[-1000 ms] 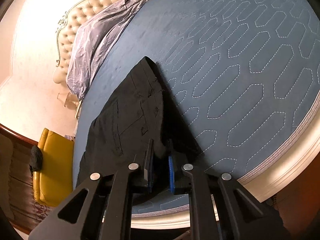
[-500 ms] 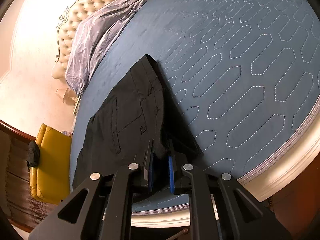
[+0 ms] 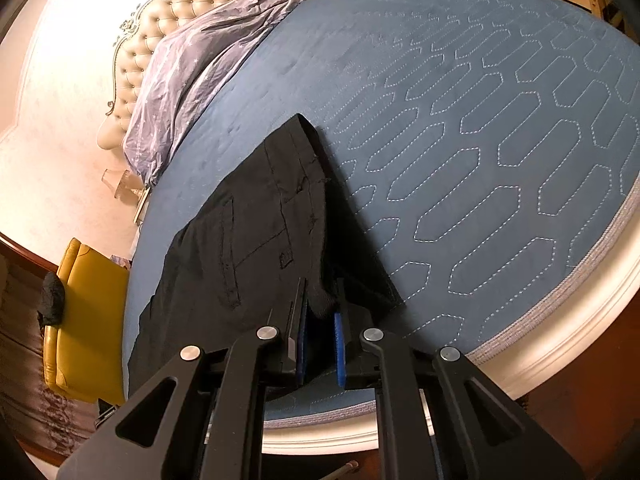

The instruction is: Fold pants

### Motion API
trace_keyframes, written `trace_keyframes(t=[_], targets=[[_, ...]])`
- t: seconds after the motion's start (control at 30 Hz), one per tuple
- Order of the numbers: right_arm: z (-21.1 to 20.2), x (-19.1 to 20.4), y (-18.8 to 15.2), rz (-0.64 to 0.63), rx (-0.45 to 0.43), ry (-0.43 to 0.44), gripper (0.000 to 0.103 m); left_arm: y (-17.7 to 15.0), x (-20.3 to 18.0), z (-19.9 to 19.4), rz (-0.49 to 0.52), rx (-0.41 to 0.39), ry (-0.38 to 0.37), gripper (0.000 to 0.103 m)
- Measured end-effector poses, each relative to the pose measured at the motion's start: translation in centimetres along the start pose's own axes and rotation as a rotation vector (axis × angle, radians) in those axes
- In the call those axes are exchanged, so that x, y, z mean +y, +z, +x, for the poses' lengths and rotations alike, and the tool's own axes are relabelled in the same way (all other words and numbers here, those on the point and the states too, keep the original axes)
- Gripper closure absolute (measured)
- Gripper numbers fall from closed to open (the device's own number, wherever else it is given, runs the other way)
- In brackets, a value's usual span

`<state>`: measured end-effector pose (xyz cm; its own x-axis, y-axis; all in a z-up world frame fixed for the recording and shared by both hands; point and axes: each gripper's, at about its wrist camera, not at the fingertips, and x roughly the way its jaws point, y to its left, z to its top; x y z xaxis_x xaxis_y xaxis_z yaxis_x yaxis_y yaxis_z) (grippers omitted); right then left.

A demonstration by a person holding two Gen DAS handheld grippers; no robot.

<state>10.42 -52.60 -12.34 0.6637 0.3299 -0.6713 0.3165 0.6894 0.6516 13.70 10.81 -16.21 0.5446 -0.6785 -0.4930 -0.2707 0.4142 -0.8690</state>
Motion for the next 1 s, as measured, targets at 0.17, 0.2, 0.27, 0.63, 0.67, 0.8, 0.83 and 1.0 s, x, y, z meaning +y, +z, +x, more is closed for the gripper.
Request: trace_keyframes(t=[0.17, 0.2, 0.27, 0.63, 0.67, 0.8, 0.83, 1.0], targets=[[-0.1, 0.3, -0.1, -0.017, 0.003, -0.030, 0.094, 0.1, 1.0, 0.9, -0.009, 0.018, 0.040, 0.100], [0.0, 0.2, -0.1, -0.015, 0.004, -0.034, 0.094, 0.1, 1.2, 1.1, -0.016, 0.020, 0.044, 0.100], [0.3, 0.2, -0.3, -0.024, 0.005, -0.058, 0.094, -0.1, 1.6, 1.1, -0.032, 0.033, 0.044, 0.095], [-3.7, 0.7, 0.1, -0.082, -0.154, -0.363, 0.054, -1.2, -7.1, -2.0, 0.495, -0.095, 0.279, 0.057], [-4.1, 1.6, 0.4, -0.123, -0.176, -0.415, 0.054, -1.2, -8.6, -1.3, 0.559, -0.117, 0.310, 0.053], [-1.8, 10.6, 2.2, -0.447, -0.208, -0.486, 0.052, 0.0, -14.2, 5.1, 0.827, -0.176, 0.415, 0.042], [0.5, 13.8, 2.4, -0.559, -0.189, -0.477, 0.051, 1.0, -15.2, 8.0, 0.849, -0.147, 0.479, 0.043], [11.8, 21.7, 1.9, -0.796, -0.081, -0.435, 0.049, 4.4, -16.7, 16.6, 0.898, -0.047, 0.618, 0.076]])
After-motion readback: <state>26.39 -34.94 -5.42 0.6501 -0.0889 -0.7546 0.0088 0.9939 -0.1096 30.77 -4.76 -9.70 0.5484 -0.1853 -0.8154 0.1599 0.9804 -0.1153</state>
